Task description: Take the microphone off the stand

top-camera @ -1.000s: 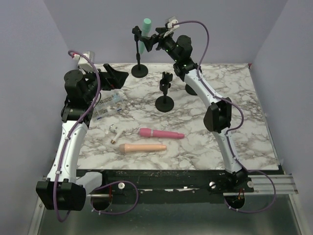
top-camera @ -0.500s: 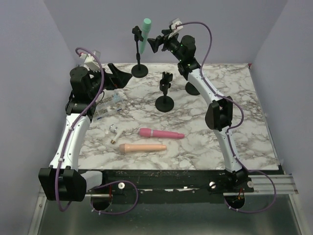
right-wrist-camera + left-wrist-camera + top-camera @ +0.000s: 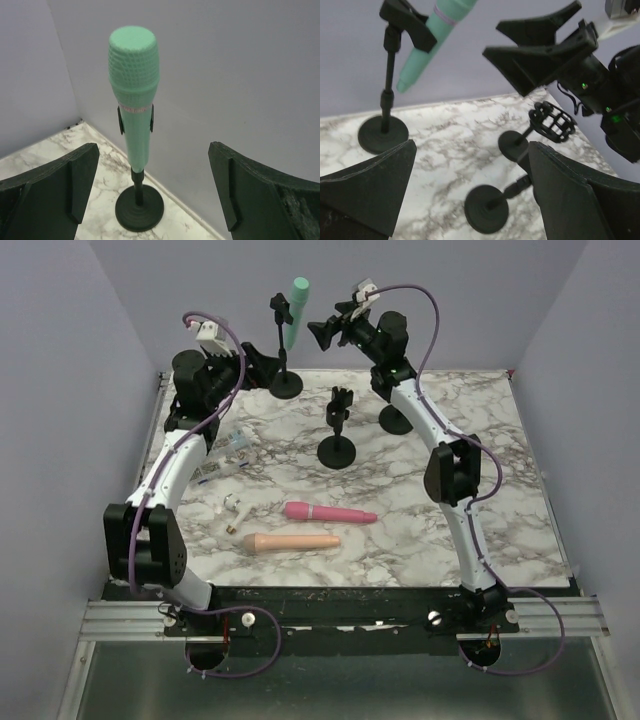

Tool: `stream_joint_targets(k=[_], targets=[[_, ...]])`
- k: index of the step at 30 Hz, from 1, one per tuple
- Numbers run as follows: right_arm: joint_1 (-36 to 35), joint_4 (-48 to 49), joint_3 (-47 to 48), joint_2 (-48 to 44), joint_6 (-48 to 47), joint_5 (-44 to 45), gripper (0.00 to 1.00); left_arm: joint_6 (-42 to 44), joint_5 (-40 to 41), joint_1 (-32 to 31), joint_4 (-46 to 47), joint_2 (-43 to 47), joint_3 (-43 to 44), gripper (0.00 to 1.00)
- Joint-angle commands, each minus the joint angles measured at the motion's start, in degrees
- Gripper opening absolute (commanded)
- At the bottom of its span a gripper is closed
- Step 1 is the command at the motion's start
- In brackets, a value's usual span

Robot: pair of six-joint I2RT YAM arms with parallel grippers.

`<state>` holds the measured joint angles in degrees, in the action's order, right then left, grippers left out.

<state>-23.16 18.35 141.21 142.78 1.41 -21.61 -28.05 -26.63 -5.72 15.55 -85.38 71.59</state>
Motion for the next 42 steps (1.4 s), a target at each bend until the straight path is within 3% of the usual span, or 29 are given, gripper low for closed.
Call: stream_joint_targets(k=[1, 4, 9, 20, 24, 32, 38, 42], targets=[[1.54, 0.57, -4.49, -4.44, 1.44, -1.83, 1.0, 8.27, 2.08, -0.52, 10.66, -8.06, 9.19, 0.98], [2.24, 1.57, -9.94, -8.36, 2.2, -2.05, 1.0, 10.09, -0.63, -0.86, 15.84, -13.94, 13.51, 0.98], [2.48, 3.94, -18.06, -13.73, 2.47, -1.83, 1.0, 17.71, -1.36, -2.95, 16.95, -23.61, 23.54, 0.98], [5.89, 0.13, -19.27, -17.18, 10.02, -7.7, 1.0, 31.29, 6.78, -5.13, 15.86, -38.39, 43.67, 0.92], [7.57, -0.76, -19.97, -17.45, 14.03, -8.97, 1.0, 31.99, 9.45, -5.36, 16.02, -42.08, 48.7, 0.92], [7.97, -7.23, -18.69, -18.26, 11.5, -9.38, 1.0, 28.95, 3.98, -5.87, 15.64, -49.14, 57.68, 0.9], [8.02, -10.14, -18.1, -20.98, 11.9, -11.01, 1.0, 28.63, 5.96, -7.19, 15.69, -54.4, 63.85, 0.77], [8.05, -11.21, -19.65, -23.3, 12.12, -10.93, 1.0, 29.51, 7.12, -7.99, 15.51, -57.51, 68.48, 0.59]])
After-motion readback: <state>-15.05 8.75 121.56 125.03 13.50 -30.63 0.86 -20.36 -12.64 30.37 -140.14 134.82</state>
